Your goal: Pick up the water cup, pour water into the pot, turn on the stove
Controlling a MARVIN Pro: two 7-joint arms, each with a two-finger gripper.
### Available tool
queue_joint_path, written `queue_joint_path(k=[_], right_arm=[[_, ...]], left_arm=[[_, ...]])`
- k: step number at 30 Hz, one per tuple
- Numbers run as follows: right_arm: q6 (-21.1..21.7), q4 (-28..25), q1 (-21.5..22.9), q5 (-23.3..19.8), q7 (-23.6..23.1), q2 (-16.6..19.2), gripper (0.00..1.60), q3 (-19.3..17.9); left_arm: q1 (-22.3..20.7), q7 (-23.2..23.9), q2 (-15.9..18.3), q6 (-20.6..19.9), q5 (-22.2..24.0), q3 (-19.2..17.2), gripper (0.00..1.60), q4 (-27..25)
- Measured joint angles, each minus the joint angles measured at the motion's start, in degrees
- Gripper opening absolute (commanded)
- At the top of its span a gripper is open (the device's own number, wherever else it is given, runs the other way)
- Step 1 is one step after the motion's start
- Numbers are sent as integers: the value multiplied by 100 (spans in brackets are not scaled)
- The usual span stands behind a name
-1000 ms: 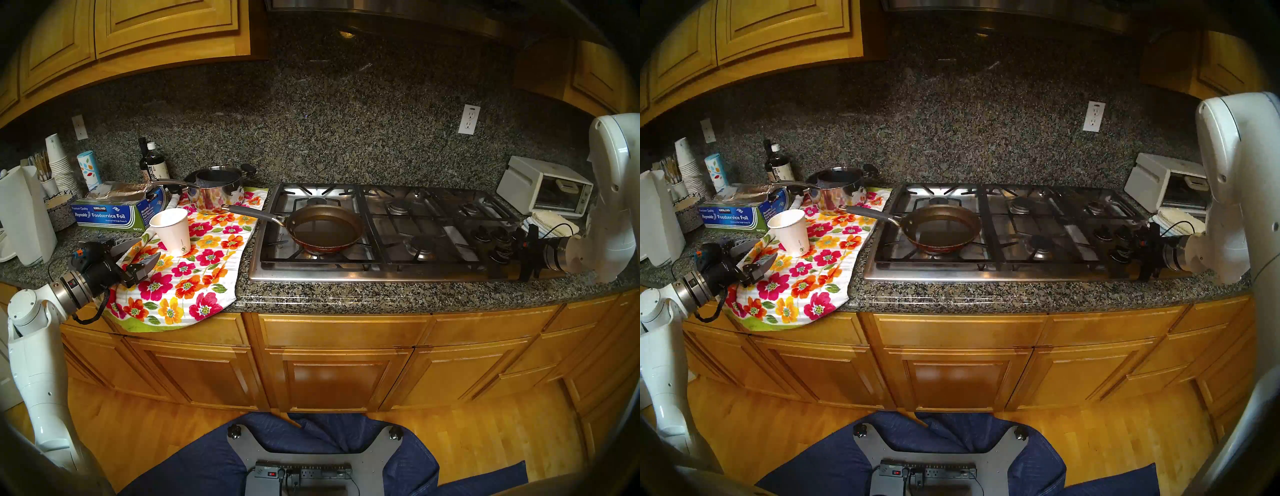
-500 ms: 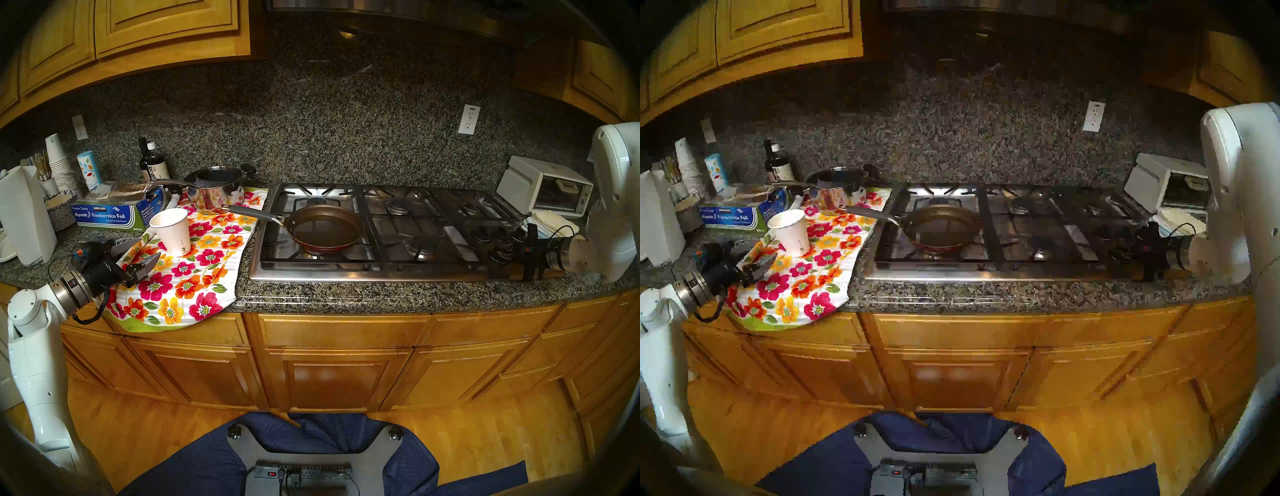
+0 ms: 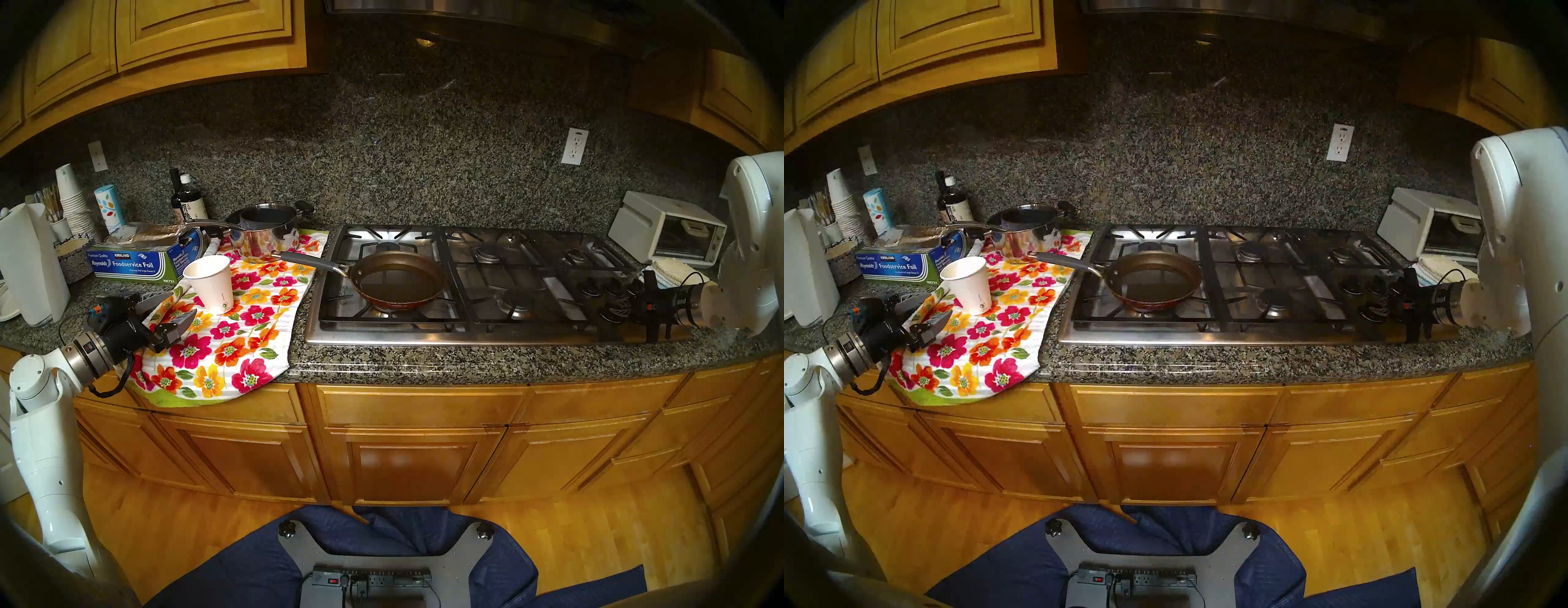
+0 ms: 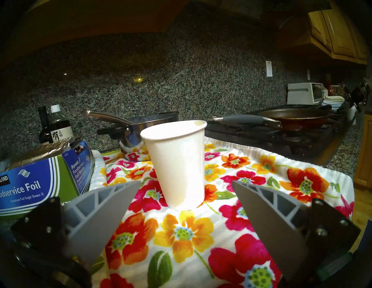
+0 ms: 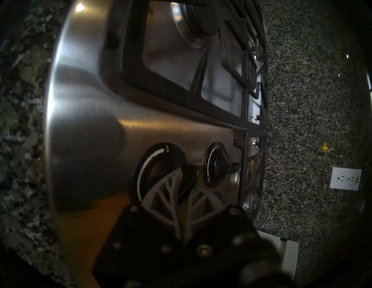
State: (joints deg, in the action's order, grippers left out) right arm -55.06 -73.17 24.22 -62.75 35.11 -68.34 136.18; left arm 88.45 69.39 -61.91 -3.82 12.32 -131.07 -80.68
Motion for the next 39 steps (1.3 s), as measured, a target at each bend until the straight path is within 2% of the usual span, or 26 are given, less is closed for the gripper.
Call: queue_joint_path(k=[13,27,39], right_arm=[[3,386,-106,893,628,336,0,-144],[296,752,-208,2040,1462,624,0,-283],[452,989,-219,2666,1795,787,0,-384]], left_arm=[[0,0,0,0,0,0,160,0],[0,0,0,0,0,0,160,0],[0,0,0,0,0,0,160,0]])
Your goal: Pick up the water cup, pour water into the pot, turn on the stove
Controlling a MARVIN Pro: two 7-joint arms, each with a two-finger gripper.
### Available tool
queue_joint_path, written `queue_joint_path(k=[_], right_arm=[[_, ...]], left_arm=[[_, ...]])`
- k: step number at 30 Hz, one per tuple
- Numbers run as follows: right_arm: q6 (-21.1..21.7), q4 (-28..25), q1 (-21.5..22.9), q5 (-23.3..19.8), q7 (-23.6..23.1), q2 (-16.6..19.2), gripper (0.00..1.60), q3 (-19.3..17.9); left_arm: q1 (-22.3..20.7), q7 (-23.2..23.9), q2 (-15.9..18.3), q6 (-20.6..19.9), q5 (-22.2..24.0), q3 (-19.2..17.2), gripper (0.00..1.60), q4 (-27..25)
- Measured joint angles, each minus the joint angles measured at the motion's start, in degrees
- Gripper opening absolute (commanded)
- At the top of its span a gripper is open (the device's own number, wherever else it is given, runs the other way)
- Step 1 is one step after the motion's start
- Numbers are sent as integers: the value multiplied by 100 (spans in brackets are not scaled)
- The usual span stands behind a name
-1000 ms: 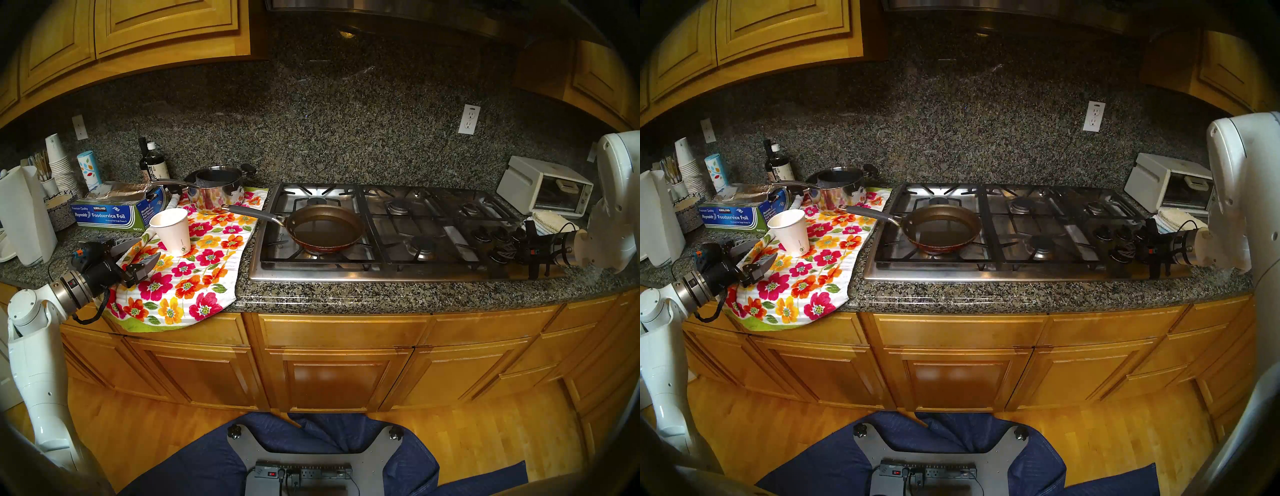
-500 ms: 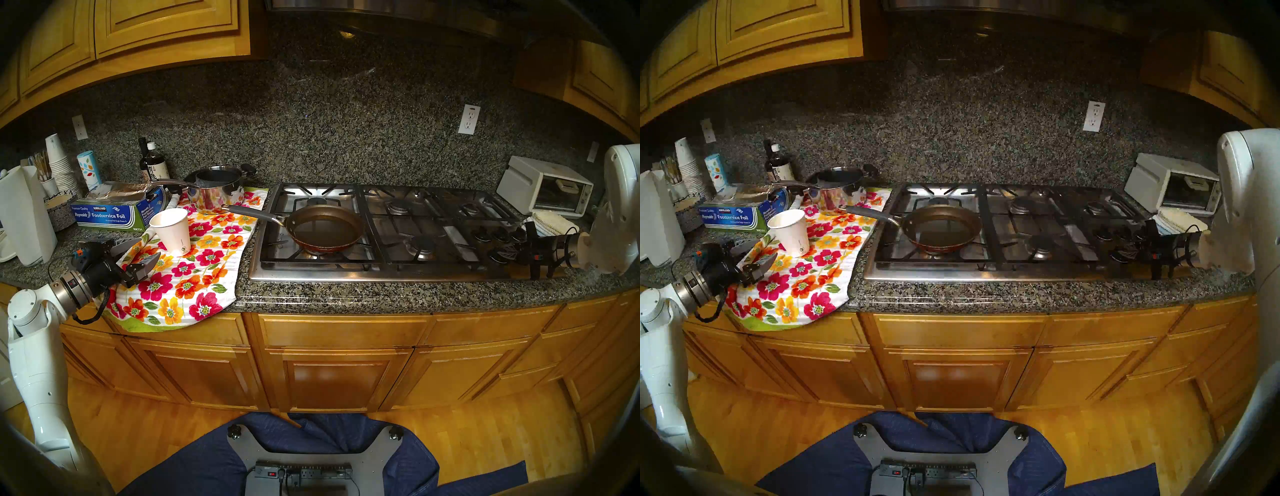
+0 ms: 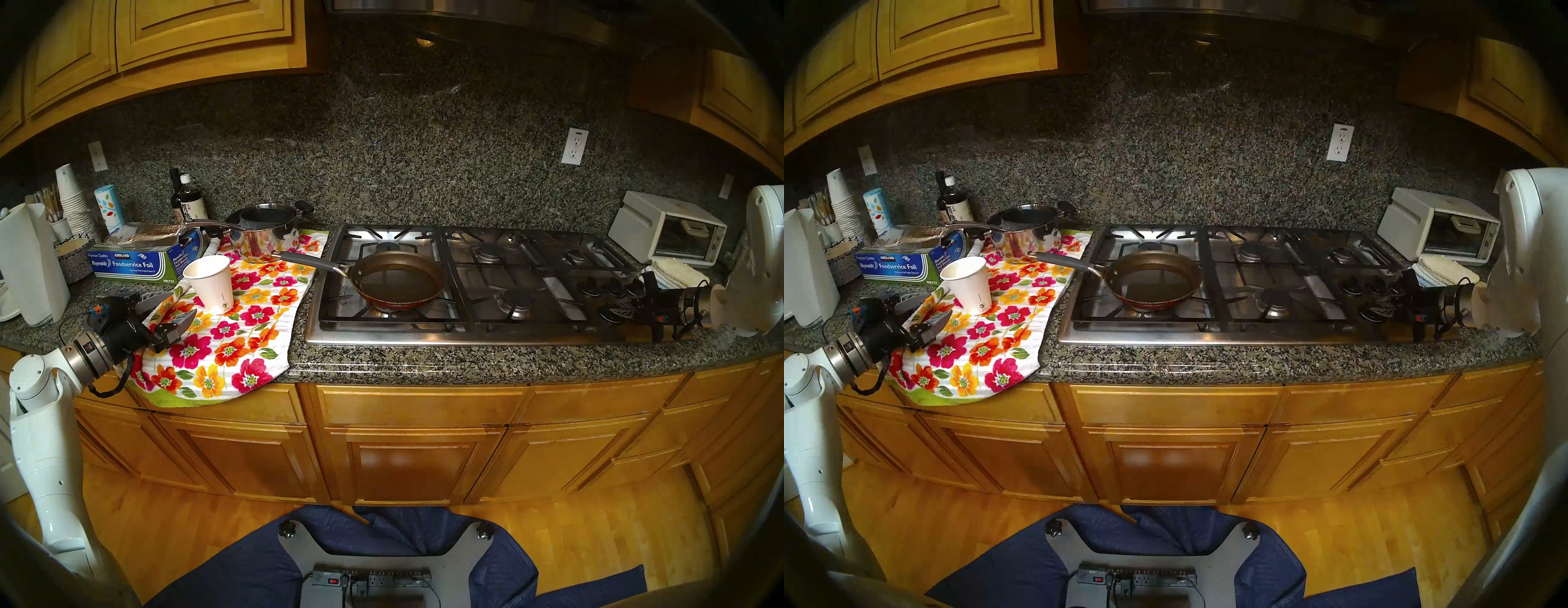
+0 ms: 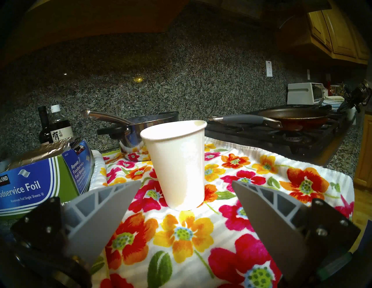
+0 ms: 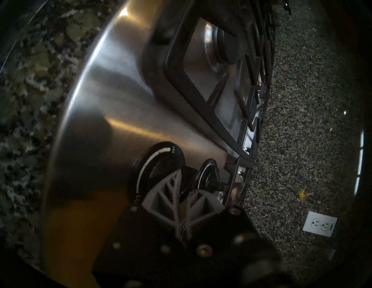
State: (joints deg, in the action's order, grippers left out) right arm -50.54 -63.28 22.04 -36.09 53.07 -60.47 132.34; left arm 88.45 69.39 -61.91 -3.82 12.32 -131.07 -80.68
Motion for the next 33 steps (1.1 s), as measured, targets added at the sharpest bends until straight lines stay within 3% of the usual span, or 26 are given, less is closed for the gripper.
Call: queue_joint_path(k=[16,33], right_arm=[[39,300,0,552,146,208,0,-194],[-29,279,39,1062,89,303,0,-562]], left_arm=[[0,0,0,0,0,0,160,0],[0,0,-1,0,1,0,160,-1]])
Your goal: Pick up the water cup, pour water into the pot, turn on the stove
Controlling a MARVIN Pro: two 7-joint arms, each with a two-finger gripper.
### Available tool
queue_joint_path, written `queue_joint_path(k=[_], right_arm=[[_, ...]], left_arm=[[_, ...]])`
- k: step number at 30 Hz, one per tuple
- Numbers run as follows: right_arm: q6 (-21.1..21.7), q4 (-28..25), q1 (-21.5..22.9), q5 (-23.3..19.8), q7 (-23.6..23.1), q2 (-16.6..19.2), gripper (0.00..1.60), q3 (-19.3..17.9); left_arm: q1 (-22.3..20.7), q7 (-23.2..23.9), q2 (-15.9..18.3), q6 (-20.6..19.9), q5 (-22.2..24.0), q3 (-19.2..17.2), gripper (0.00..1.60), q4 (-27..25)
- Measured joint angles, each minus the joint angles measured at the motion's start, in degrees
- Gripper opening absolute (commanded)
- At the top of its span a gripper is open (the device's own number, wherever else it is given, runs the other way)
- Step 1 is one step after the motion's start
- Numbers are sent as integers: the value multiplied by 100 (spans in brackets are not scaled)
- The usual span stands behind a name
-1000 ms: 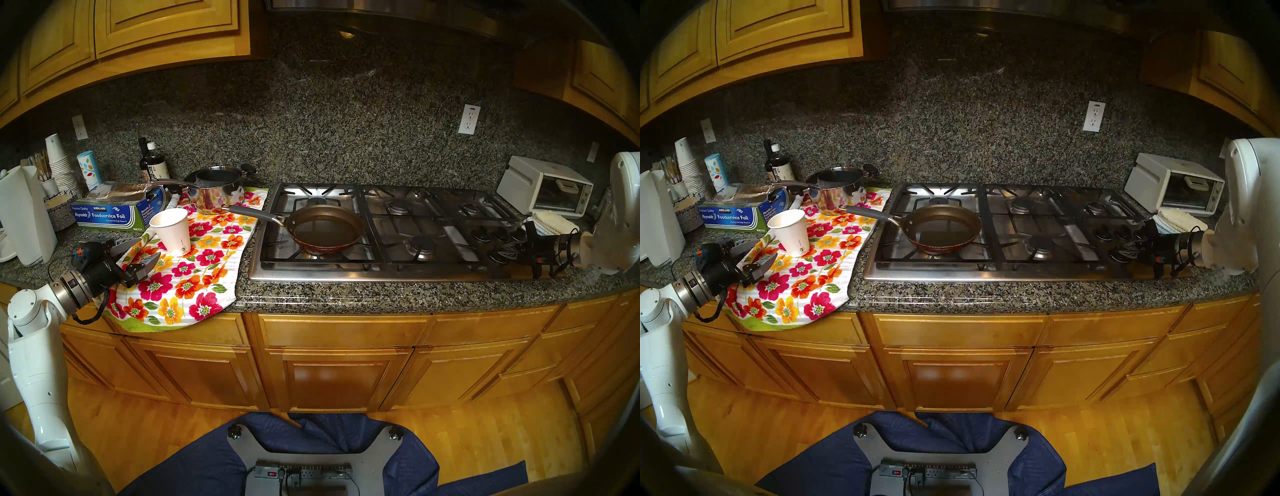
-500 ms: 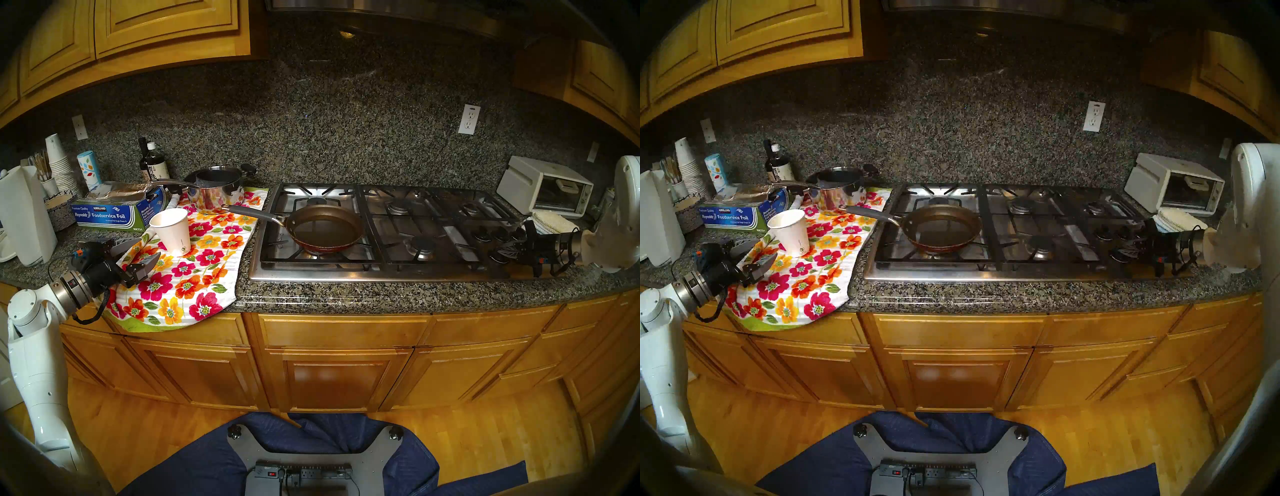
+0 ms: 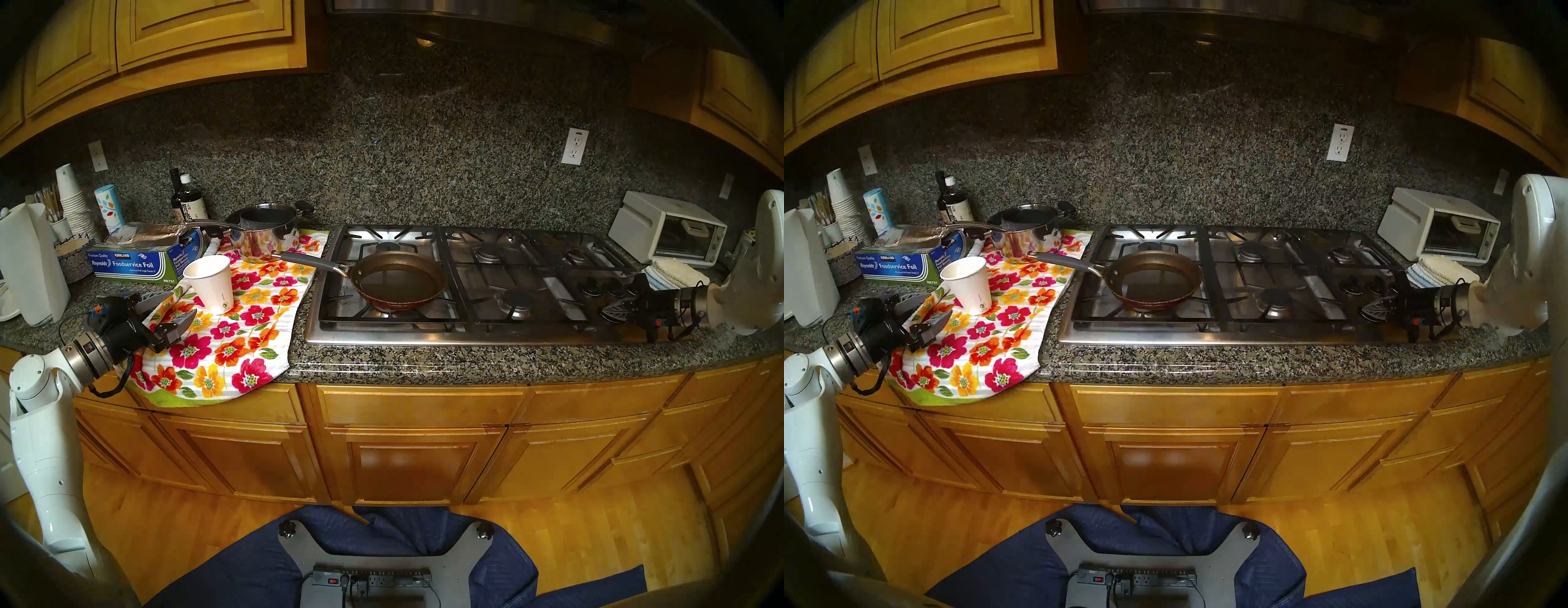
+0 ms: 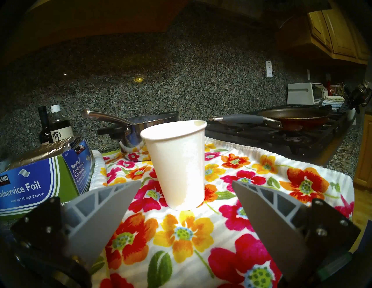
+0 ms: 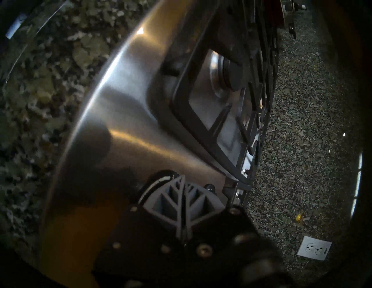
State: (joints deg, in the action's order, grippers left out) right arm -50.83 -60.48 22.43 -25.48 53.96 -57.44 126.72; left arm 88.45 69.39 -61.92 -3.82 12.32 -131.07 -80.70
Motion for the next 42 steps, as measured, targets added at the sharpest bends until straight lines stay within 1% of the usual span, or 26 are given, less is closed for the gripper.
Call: queue_joint_path(k=[10,16,23,29,34,42], right_arm=[[68,-89,27,255,16,117,0,-163],[70,-116,118,239,16,162,0,-123],[-156,-113,354,-18,-172,132,0,13],[-332,-80,465,-361,-391,73,0,73],[-416,40,466,-734,-629,39,0,57],[-426,283,398,-1233,-1060,20,0,-39]], left_arm=[[0,0,0,0,0,0,160,0],[0,0,0,0,0,0,160,0],[0,0,0,2,-1,0,160,0],[0,0,0,2,-1,0,160,2],[0,0,0,2,-1,0,160,2],[0,0,0,2,-1,0,160,2]])
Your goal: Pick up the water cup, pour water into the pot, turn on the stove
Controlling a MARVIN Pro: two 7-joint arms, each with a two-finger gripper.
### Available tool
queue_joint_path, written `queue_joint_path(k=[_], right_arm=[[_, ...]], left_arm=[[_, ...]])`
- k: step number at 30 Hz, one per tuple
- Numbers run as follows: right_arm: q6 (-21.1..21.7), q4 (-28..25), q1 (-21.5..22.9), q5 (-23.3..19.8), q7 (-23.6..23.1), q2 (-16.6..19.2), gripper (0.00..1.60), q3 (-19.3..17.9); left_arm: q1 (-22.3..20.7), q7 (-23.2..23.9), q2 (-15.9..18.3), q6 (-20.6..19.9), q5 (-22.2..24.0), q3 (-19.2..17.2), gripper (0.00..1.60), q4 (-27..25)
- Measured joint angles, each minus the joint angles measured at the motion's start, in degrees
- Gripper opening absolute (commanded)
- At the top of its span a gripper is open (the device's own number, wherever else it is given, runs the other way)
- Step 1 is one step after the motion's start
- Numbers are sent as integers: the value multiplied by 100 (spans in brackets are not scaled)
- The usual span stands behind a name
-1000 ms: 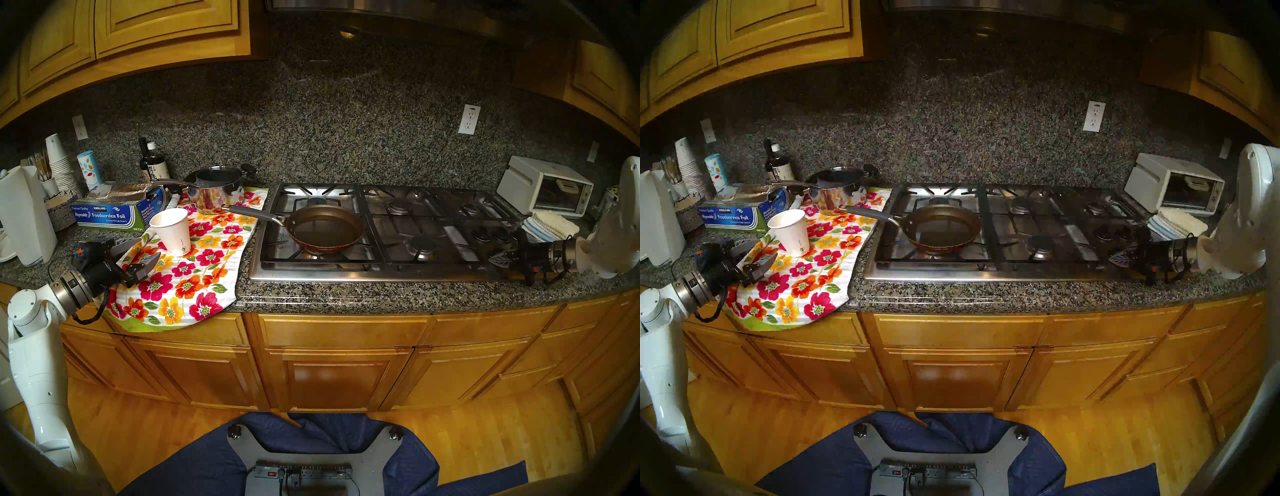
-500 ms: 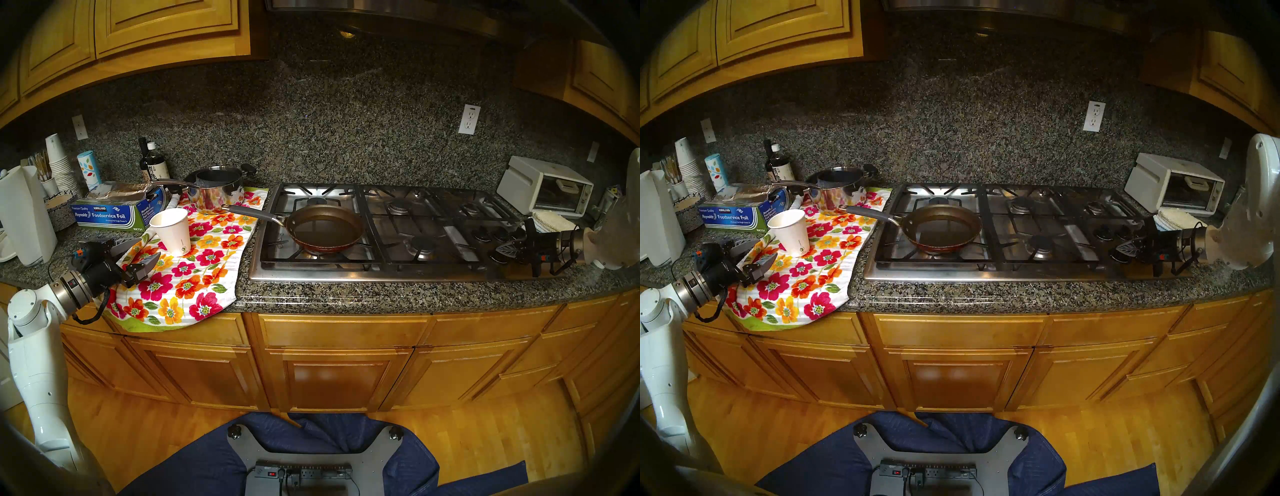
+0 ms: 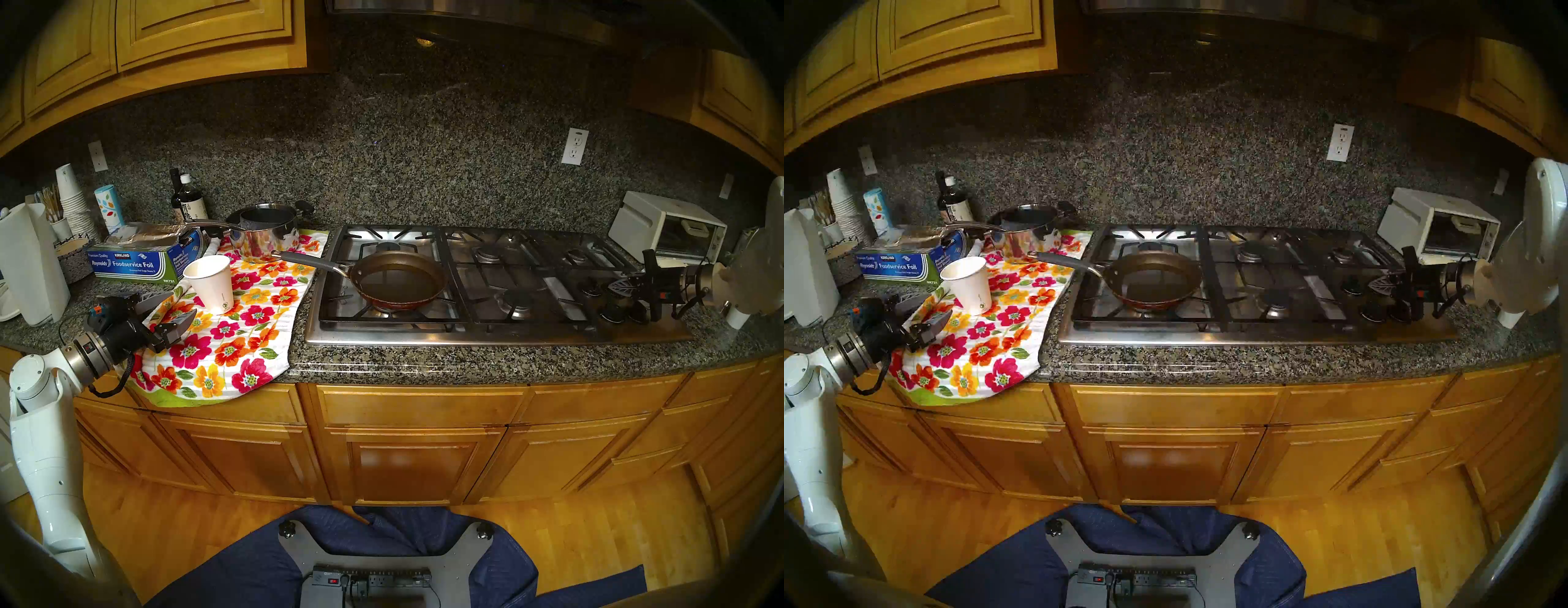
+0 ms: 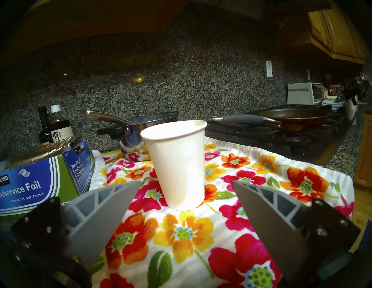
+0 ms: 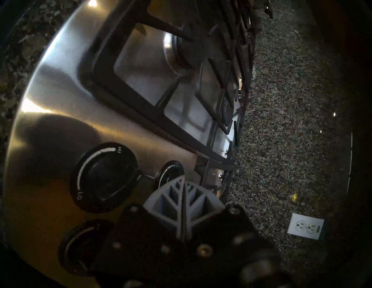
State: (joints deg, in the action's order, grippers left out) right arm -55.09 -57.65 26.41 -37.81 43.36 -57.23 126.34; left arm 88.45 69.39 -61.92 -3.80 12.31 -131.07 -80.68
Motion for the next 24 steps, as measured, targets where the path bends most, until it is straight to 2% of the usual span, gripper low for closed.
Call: queue_joint_path(k=[7,24], right_arm=[[-1,259,-168,-337,-408,46,0,-128],[-1,806,-523,-640,-988,311,0,-447]], left_arm=[[0,0,0,0,0,0,160,-1],[0,0,0,-1,1,0,160,-2]])
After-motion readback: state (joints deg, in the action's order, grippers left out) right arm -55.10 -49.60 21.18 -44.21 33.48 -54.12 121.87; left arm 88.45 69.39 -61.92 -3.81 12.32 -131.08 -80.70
